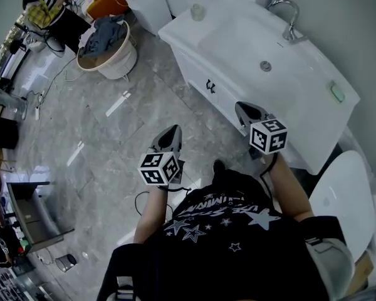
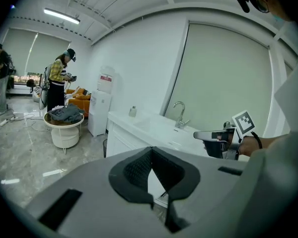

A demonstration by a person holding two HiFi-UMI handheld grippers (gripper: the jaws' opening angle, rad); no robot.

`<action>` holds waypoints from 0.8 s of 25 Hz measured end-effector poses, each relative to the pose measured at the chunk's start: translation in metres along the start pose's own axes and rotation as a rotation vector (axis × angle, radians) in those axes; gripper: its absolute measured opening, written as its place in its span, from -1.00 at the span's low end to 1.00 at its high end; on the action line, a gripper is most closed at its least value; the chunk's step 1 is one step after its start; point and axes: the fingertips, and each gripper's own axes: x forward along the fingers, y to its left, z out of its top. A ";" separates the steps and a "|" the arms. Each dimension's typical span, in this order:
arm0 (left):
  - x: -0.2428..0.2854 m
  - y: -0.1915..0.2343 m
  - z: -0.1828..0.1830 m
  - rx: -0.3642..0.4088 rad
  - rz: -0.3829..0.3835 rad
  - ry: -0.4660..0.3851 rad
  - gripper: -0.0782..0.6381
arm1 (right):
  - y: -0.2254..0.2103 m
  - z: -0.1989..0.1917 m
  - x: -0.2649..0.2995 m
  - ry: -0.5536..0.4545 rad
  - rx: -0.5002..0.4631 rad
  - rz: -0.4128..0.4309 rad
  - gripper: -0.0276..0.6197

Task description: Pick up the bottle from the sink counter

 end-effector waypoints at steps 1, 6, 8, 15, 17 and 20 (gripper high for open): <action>0.013 0.001 0.006 0.004 0.000 0.002 -0.76 | -0.010 0.005 0.006 0.001 0.006 -0.004 -0.90; 0.068 0.002 0.046 0.018 -0.009 -0.022 -0.76 | -0.052 0.031 0.028 0.000 0.018 -0.021 -0.90; 0.080 0.001 0.056 0.017 -0.014 -0.028 -0.76 | -0.060 0.039 0.033 -0.005 0.025 -0.024 -0.90; 0.116 0.013 0.077 0.005 -0.021 -0.030 -0.76 | -0.083 0.047 0.052 -0.008 0.052 -0.038 -0.90; 0.128 0.021 0.087 0.014 -0.028 -0.035 -0.76 | -0.090 0.050 0.061 -0.006 0.056 -0.052 -0.90; 0.153 0.033 0.101 0.025 -0.049 -0.041 -0.76 | -0.103 0.058 0.077 -0.011 0.063 -0.078 -0.90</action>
